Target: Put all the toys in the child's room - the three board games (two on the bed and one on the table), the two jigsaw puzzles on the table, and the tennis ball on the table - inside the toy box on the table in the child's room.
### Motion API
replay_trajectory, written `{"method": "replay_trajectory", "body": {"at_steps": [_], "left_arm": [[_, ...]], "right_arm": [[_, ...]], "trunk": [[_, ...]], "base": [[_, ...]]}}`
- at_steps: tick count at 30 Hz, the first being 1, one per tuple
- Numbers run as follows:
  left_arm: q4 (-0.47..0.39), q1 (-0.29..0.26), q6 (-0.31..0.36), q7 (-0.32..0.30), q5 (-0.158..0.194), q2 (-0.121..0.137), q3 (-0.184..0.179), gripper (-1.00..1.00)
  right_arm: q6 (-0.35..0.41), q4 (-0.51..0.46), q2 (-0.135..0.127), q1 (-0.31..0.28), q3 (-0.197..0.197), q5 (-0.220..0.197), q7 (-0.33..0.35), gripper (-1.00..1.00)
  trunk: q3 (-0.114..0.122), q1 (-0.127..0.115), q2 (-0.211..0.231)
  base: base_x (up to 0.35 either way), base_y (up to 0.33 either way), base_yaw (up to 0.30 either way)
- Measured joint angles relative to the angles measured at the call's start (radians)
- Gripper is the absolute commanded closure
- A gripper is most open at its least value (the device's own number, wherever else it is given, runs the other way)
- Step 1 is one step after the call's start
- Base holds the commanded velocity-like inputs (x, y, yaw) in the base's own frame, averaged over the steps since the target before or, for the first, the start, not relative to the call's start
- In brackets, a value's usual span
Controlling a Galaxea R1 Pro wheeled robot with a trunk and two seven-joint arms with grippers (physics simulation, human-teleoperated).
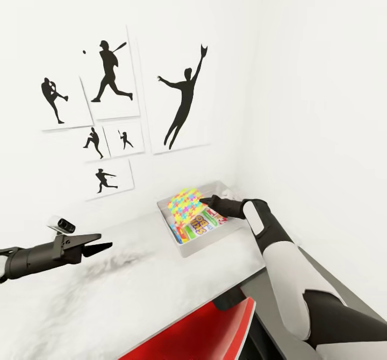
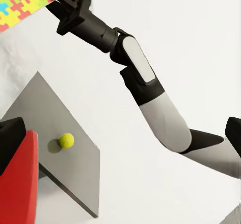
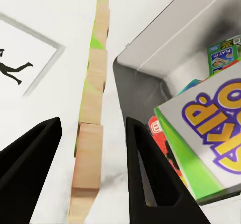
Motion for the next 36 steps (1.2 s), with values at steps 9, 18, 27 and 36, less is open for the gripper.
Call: {"method": "replay_trajectory", "body": {"at_steps": [9, 18, 27, 36], "left_arm": [[0.001, 0.0, 0.001, -0.002, -0.042, -0.044, 0.001, -1.0], [0.001, 0.0, 0.001, -0.003, -0.074, -0.049, 0.003, -1.0], [0.001, 0.0, 0.001, -0.003, -0.075, -0.05, 0.003, -1.0], [0.001, 0.0, 0.001, -0.003, -0.075, -0.05, 0.003, -1.0]], "right_arm": [[-0.004, 0.014, -0.006, -0.007, 0.0, 0.001, -0.027, 1.0], [-0.004, 0.014, -0.007, -0.008, 0.003, 0.001, 0.012, 1.0], [-0.004, -0.002, -0.01, -0.008, 0.004, 0.001, 0.063, 1.0], [0.032, -0.084, -0.01, -0.008, 0.003, 0.002, 0.172, 1.0]], "trunk": [[0.0, 0.0, 0.0], [0.0, 0.0, 0.0], [0.0, 0.0, 0.0], [0.0, 0.0, 0.0]], "base": [[0.0, 0.0, 0.0], [0.0, 0.0, 0.0], [0.0, 0.0, 0.0], [0.0, 0.0, 0.0]]}}
